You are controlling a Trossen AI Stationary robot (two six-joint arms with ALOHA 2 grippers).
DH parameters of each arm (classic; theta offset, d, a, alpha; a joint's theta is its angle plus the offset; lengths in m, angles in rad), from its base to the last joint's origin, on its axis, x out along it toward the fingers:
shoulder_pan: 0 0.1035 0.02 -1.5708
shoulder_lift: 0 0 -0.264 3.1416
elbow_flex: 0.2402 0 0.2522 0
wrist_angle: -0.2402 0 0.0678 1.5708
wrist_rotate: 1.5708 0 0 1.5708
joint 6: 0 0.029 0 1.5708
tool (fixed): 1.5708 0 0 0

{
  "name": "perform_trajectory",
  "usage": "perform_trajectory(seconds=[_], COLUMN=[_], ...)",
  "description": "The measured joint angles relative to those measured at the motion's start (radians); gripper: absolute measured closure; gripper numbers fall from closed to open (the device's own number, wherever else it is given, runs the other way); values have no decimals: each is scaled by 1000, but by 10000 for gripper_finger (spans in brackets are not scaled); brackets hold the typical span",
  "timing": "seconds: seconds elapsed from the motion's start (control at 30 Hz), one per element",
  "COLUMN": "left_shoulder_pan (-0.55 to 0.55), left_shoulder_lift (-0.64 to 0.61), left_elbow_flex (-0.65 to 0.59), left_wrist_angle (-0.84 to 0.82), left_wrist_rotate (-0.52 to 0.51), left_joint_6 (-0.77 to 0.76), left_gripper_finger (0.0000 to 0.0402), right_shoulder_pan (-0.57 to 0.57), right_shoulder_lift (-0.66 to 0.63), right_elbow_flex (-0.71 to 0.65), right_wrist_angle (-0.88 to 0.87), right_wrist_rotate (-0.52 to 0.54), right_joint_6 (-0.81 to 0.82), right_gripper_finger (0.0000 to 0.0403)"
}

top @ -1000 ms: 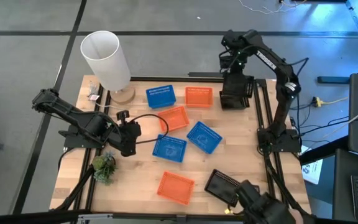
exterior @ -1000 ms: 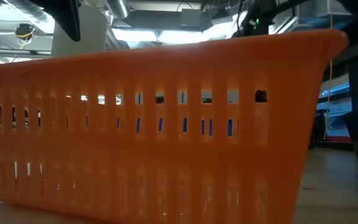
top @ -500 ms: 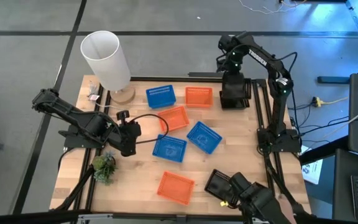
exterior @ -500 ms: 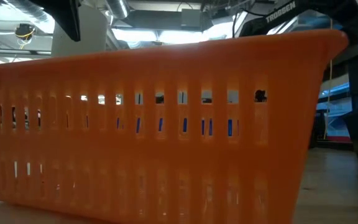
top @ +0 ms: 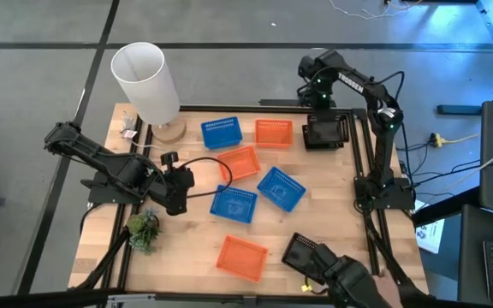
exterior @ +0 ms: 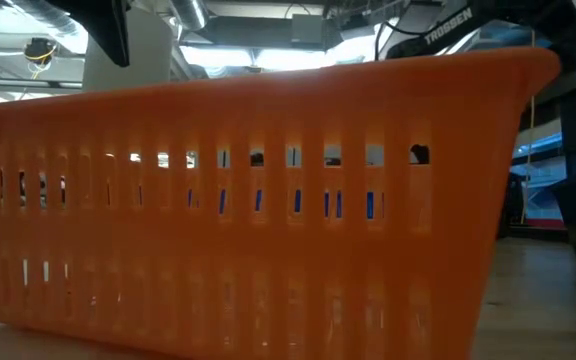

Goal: Stack baskets by color
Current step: Stack the middle black bin on top of the top black bin

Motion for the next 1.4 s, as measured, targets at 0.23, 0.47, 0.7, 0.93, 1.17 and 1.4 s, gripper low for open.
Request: perform_trajectory(seconds=[0.23, 0.47, 0.7, 0.93, 1.17, 1.4], left_shoulder_pan=[0, 0, 0, 0, 0, 0], left_shoulder_lift=[0, 0, 0, 0, 0, 0], left_elbow_flex=[0, 0, 0, 0, 0, 0], left_wrist_angle=[0, 1, 1, 1, 9, 10], left_wrist_rotate=[0, -1, -2, -2, -2, -2], left_joint_6=[-1, -6, -6, -6, -7, -7], left_gripper_finger=[324, 324, 324, 324, 324, 324], right_shoulder_pan=[16, 16, 16, 7, -23, -37], right_shoulder_lift=[0, -2, -2, -2, -2, -3], right_elbow_flex=[0, 0, 0, 0, -1, -44], right_wrist_angle=[0, 0, 0, 0, 0, 0], right_wrist_rotate=[-30, -32, -33, -58, -105, -102], right_joint_6=[2, 3, -2, -38, -27, -45], right_gripper_finger=[397, 397, 397, 397, 397, 397])
